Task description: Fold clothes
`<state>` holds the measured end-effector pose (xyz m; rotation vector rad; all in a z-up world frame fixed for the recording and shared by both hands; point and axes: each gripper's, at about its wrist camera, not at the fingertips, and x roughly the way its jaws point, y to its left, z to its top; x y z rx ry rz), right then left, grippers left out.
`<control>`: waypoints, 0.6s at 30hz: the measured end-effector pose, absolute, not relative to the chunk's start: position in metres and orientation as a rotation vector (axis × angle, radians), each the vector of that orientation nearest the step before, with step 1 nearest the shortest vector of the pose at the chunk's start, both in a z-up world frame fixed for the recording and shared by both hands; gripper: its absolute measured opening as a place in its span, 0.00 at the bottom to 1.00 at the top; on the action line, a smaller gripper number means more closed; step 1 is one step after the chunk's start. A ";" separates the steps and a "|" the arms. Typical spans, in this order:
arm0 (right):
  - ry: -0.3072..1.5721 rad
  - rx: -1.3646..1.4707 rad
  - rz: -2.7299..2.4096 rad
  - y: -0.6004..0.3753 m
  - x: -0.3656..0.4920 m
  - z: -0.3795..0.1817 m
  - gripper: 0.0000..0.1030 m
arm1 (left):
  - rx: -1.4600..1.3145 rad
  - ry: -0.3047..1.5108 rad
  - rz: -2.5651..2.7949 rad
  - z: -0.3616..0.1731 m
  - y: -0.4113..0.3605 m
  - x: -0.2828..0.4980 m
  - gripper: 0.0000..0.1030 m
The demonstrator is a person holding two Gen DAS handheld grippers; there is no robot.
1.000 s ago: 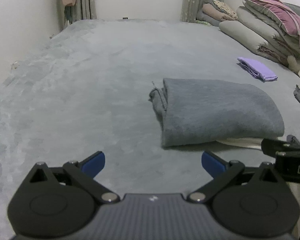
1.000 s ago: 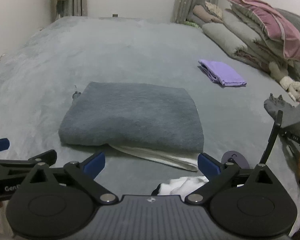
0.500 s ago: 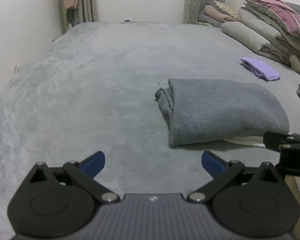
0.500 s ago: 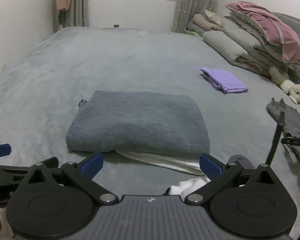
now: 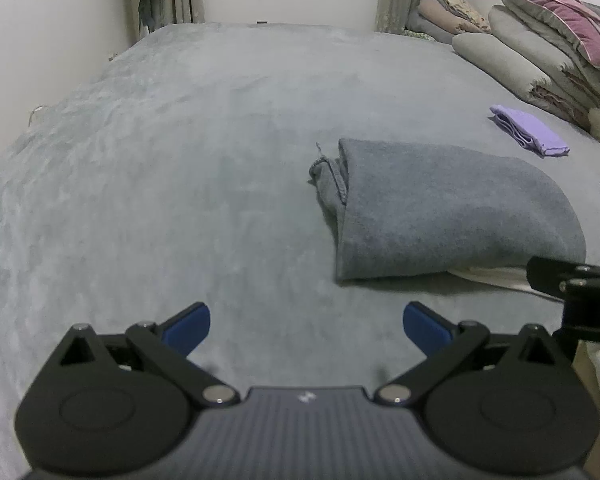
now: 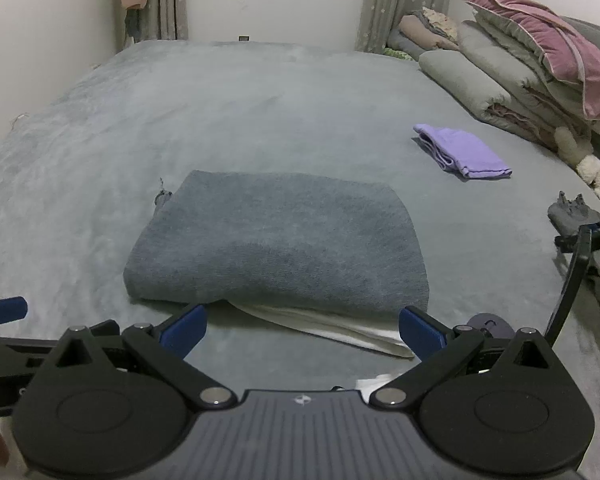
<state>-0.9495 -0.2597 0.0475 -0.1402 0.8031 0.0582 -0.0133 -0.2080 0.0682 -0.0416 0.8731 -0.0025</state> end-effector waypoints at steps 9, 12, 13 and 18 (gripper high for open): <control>0.810 -0.148 0.091 -0.261 -0.946 0.045 1.00 | -0.033 0.889 0.003 0.065 -0.211 -0.013 1.00; 0.812 -0.150 0.093 -0.261 -0.944 0.044 1.00 | -0.033 0.890 0.004 0.065 -0.211 -0.013 1.00; 0.813 -0.148 0.094 -0.261 -0.944 0.043 1.00 | -0.032 0.889 0.005 0.065 -0.211 -0.013 1.00; 0.811 -0.147 0.108 -0.258 -0.943 0.042 1.00 | -0.035 0.894 0.008 0.064 -0.212 -0.011 1.00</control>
